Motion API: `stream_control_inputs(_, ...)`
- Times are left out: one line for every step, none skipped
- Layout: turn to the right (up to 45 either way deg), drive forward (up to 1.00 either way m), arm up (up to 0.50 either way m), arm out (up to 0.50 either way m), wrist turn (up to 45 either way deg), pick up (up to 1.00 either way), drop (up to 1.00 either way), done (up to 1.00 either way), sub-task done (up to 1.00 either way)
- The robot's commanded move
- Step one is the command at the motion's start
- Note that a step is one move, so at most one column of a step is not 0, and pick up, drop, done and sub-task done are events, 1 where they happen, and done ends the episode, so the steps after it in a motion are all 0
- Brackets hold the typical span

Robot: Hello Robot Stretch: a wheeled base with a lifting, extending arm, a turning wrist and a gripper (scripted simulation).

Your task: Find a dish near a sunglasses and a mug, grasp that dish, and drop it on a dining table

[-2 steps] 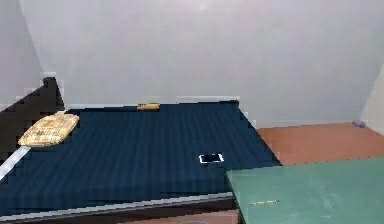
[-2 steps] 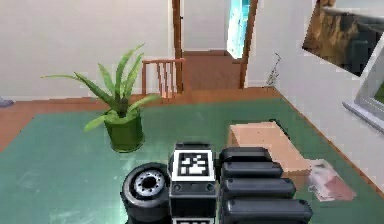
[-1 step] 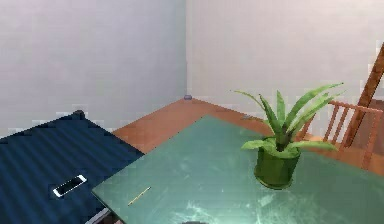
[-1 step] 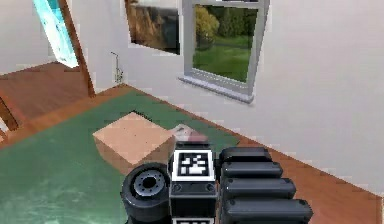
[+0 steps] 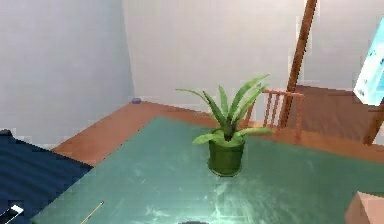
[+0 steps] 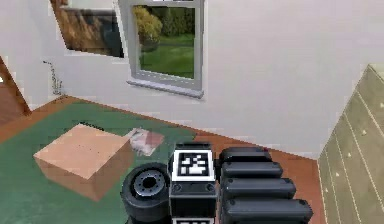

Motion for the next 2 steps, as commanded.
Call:
stream_control_inputs(0.0,0.05,0.00,0.00,0.0,0.00,0.00,0.00,0.00)
stream_control_inputs(45.0,0.00,0.00,0.00,0.0,0.00,0.00,0.00,0.00)
